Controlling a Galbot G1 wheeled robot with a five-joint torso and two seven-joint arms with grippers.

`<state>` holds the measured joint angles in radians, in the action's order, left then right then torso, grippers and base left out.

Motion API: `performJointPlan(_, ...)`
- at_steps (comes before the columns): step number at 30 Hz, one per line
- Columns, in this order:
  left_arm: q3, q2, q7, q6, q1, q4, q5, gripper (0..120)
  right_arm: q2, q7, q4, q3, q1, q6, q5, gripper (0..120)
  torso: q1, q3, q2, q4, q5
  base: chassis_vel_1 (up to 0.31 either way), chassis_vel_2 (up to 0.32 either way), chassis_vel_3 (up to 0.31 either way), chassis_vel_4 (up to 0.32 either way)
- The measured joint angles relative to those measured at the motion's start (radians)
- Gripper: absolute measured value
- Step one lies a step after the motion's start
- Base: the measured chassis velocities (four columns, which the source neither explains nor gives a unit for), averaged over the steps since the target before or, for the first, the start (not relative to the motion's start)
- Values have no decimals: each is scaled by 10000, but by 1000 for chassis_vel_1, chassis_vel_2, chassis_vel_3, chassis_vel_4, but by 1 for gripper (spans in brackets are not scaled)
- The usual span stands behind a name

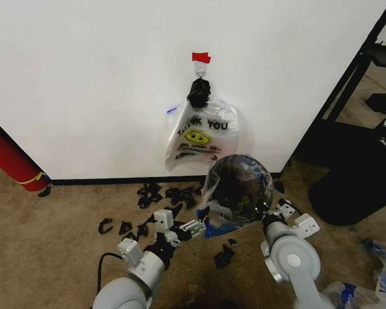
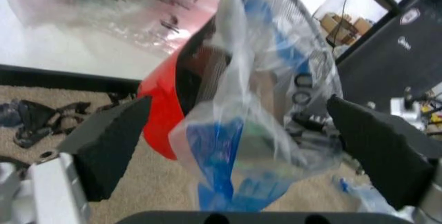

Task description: Pick up the garbage bag from the wall and place it over the trash bin.

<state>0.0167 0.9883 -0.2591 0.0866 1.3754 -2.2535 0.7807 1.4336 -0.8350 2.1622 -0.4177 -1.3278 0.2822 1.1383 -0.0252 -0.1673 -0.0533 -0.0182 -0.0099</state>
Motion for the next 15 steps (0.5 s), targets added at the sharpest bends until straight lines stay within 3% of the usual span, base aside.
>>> performJointPlan(10,179,245,59,-17,-178,446,-282,68,47,44,99,28,-124,5,-51,0,0,0,0,0,-1,0,0,0,0)
performJointPlan(15,170,205,27,-43,-179,546,-290,47,129,81,142,96,-163,12,-121,0,0,0,0,2,-2,0,0,0,0)
